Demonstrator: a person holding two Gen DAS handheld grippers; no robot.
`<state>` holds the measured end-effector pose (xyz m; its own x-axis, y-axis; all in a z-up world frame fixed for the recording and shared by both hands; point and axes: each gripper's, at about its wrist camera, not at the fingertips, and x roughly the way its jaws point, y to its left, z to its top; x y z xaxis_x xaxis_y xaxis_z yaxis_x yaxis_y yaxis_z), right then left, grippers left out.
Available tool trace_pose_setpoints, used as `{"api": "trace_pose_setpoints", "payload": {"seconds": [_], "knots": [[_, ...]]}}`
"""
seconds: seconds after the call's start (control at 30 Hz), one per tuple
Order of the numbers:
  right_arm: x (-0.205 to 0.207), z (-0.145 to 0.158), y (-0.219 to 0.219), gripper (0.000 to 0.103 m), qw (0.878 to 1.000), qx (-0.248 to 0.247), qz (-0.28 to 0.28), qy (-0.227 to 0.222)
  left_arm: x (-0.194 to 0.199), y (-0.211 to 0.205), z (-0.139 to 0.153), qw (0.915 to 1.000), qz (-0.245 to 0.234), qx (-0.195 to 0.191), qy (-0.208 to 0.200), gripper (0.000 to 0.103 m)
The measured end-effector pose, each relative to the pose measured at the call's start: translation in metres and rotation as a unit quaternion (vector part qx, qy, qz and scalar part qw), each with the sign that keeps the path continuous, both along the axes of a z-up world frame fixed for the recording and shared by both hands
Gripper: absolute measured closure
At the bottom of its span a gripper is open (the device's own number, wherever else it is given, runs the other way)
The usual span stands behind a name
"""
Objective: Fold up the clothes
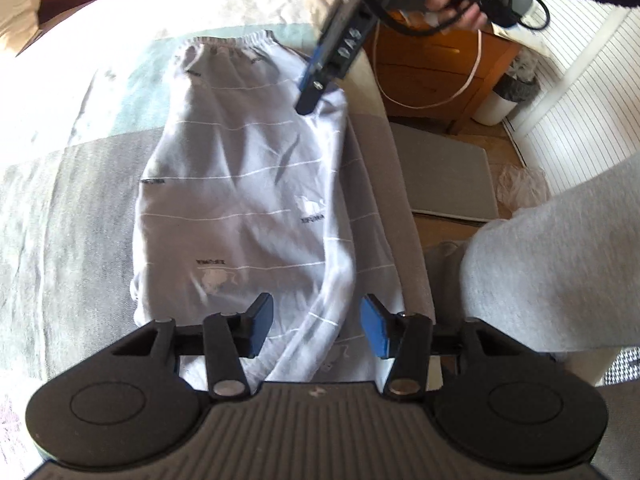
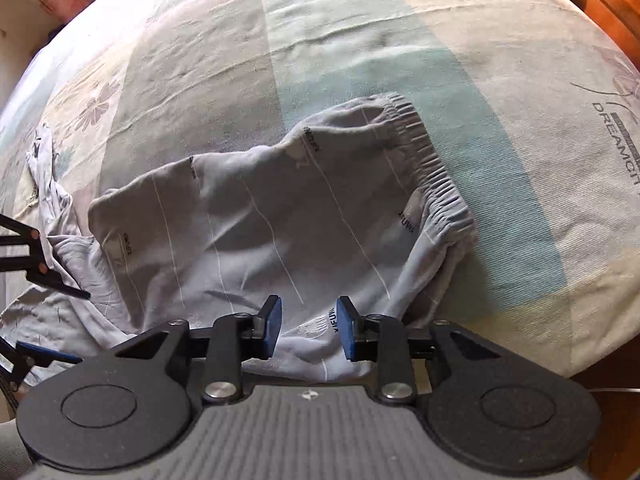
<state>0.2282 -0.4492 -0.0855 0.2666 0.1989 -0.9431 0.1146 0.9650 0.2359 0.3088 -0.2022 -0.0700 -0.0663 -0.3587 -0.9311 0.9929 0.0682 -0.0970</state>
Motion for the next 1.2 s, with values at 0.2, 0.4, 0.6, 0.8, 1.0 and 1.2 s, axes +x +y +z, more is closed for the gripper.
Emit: {"api": "trace_pose_setpoints", "payload": {"seconds": [0.2,0.4,0.6,0.8,1.0,1.2], "knots": [[-0.014,0.010,-0.019,0.070,0.999,-0.002,-0.043,-0.015,0.000,-0.023,-0.019,0.9986,0.011,-0.030,0.042,0.054],[-0.001,-0.005,-0.042,0.071,0.997,-0.042,-0.065,-0.011,-0.025,-0.038,-0.045,0.9942,0.001,-0.003,0.107,0.046],[-0.004,0.012,-0.039,0.075,0.997,-0.026,-0.063,-0.034,-0.009,-0.025,-0.020,0.9928,0.047,-0.025,0.107,0.044],[0.006,-0.010,-0.010,0.068,1.000,-0.007,-0.010,0.007,0.026,-0.018,-0.038,0.9766,0.172,-0.001,0.129,0.044],[0.014,0.017,0.007,0.066,0.998,0.004,0.046,-0.032,0.057,0.009,-0.020,0.9508,0.270,-0.035,0.148,0.044],[0.046,0.010,0.027,0.066,0.994,0.029,0.096,-0.041,0.107,0.043,0.008,0.9033,0.386,-0.116,0.147,0.041]]}}
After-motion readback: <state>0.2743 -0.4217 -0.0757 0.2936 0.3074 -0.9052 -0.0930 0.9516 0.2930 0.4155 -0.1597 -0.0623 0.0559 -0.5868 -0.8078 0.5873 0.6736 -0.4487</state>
